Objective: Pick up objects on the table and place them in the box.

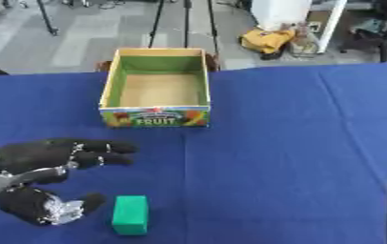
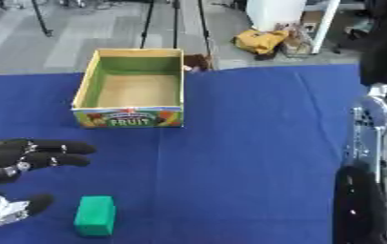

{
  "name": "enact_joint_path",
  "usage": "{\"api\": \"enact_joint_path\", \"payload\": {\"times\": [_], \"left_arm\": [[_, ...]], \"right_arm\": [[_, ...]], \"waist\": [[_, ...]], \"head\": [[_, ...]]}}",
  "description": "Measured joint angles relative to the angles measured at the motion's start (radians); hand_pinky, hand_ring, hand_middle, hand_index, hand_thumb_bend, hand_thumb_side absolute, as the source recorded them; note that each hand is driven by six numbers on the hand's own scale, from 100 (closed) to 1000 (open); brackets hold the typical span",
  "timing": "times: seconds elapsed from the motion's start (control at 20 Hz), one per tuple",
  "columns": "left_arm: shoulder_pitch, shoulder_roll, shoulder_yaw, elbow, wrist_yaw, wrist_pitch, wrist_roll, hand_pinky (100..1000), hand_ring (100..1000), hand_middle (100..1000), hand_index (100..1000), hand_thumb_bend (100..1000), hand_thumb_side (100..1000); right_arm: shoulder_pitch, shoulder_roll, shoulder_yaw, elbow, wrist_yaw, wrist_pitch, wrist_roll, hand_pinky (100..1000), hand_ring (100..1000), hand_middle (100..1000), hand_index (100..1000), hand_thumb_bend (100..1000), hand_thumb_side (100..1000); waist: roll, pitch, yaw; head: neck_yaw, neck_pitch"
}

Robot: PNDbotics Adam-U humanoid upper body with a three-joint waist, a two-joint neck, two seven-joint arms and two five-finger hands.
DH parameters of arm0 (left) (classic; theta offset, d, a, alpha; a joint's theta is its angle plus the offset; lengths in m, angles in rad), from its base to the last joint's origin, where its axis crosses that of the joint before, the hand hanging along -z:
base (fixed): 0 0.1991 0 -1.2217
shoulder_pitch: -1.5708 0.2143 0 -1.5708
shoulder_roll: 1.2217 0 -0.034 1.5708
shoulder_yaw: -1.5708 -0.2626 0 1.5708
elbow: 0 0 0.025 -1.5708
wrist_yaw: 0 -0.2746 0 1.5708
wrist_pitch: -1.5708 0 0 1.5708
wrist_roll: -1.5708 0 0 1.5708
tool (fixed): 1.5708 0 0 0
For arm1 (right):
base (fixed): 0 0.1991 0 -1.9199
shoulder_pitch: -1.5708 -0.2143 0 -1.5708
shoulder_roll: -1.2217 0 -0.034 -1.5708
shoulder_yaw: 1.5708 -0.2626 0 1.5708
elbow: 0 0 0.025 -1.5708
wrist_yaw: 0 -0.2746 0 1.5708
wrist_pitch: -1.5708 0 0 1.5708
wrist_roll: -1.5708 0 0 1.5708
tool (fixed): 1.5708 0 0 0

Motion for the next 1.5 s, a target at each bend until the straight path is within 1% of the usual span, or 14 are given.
{"api": "enact_joint_path", "payload": {"times": [0.05, 0.15, 0.2, 0.25, 0.55, 0.6, 0.65, 0.7, 0.8, 0.85, 0.9, 1.05, 1.25, 1.5], "left_arm": [[-0.003, -0.003, -0.003, 0.006, -0.009, 0.000, 0.000, 900, 989, 1000, 1000, 171, 1000], [-0.006, -0.017, -0.009, 0.020, -0.032, -0.003, 0.003, 904, 993, 1000, 1000, 245, 1000], [-0.006, -0.027, -0.010, 0.029, -0.044, -0.006, 0.006, 904, 993, 1000, 1000, 258, 1000], [-0.007, -0.037, -0.011, 0.039, -0.055, -0.009, 0.009, 902, 995, 1000, 1000, 311, 1000], [-0.021, -0.115, 0.017, 0.087, -0.110, -0.019, 0.019, 880, 995, 1000, 1000, 321, 1000], [-0.024, -0.125, 0.024, 0.091, -0.121, -0.023, 0.023, 882, 996, 1000, 1000, 285, 1000], [-0.024, -0.134, 0.030, 0.093, -0.132, -0.028, 0.028, 889, 1000, 1000, 1000, 209, 1000], [-0.024, -0.142, 0.034, 0.096, -0.144, -0.032, 0.032, 891, 1000, 1000, 1000, 158, 949], [-0.024, -0.155, 0.035, 0.099, -0.164, -0.037, 0.037, 897, 1000, 1000, 1000, 154, 956], [-0.024, -0.161, 0.034, 0.101, -0.171, -0.038, 0.038, 901, 1000, 1000, 1000, 181, 990], [-0.025, -0.167, 0.034, 0.105, -0.176, -0.038, 0.038, 902, 1000, 1000, 1000, 193, 998], [-0.026, -0.183, 0.024, 0.118, -0.190, -0.039, 0.039, 908, 1000, 1000, 1000, 308, 1000], [-0.025, -0.206, 0.015, 0.132, -0.221, -0.051, 0.051, 902, 1000, 1000, 1000, 410, 1000], [-0.023, -0.220, 0.016, 0.118, -0.264, -0.072, 0.072, 895, 1000, 1000, 1000, 442, 1000]], "right_arm": [[0.000, 0.000, 0.000, 0.000, 0.000, 0.000, 0.000, 767, 830, 596, 835, 100, 873], [0.001, -0.001, 0.000, 0.000, 0.000, 0.001, 0.002, 767, 831, 596, 835, 100, 871], [0.001, -0.001, -0.001, 0.000, 0.000, 0.001, 0.002, 767, 831, 596, 835, 100, 871], [0.003, -0.001, -0.001, 0.000, 0.000, 0.002, 0.002, 767, 832, 596, 835, 100, 870], [0.011, -0.011, -0.006, 0.000, 0.000, 0.003, 0.001, 767, 834, 594, 836, 100, 870], [0.013, -0.011, -0.007, 0.000, 0.000, 0.003, 0.001, 768, 834, 594, 836, 100, 869], [0.015, -0.011, -0.007, 0.000, 0.000, 0.003, 0.001, 768, 835, 594, 837, 100, 867], [0.016, -0.011, -0.007, 0.000, 0.000, 0.004, 0.001, 768, 835, 594, 837, 100, 867], [0.017, -0.012, -0.007, 0.000, 0.000, 0.005, 0.000, 768, 836, 593, 837, 100, 866], [0.017, -0.012, -0.008, 0.000, 0.000, 0.005, 0.000, 768, 837, 593, 837, 100, 864], [0.017, -0.012, -0.009, 0.000, 0.000, 0.005, -0.001, 768, 836, 593, 837, 100, 864], [0.018, -0.012, -0.012, 0.000, 0.000, 0.007, -0.003, 767, 836, 591, 835, 100, 864], [0.018, -0.014, -0.013, 0.000, 0.000, 0.008, -0.003, 767, 838, 589, 836, 100, 860], [0.018, -0.018, -0.013, 0.000, 0.000, 0.008, -0.003, 767, 837, 588, 835, 100, 859]], "waist": [[0.000, 0.000, 0.002], [0.001, 0.000, 0.006], [0.002, 0.000, 0.010], [0.004, 0.000, 0.015], [0.013, -0.002, 0.030], [0.013, -0.002, 0.031], [0.013, -0.002, 0.031], [0.013, -0.002, 0.032], [0.013, -0.002, 0.032], [0.013, -0.002, 0.032], [0.014, -0.002, 0.032], [0.015, -0.002, 0.032], [0.016, -0.002, 0.039], [0.016, -0.002, 0.040]], "head": [[0.000, 0.000], [0.000, 0.000], [-0.001, 0.000], [-0.002, 0.000], [-0.008, 0.001], [-0.008, 0.001], [-0.009, 0.001], [-0.009, 0.001], [-0.008, 0.001], [-0.008, 0.001], [-0.006, 0.001], [-0.004, 0.002], [-0.004, 0.002], [-0.002, 0.002]]}}
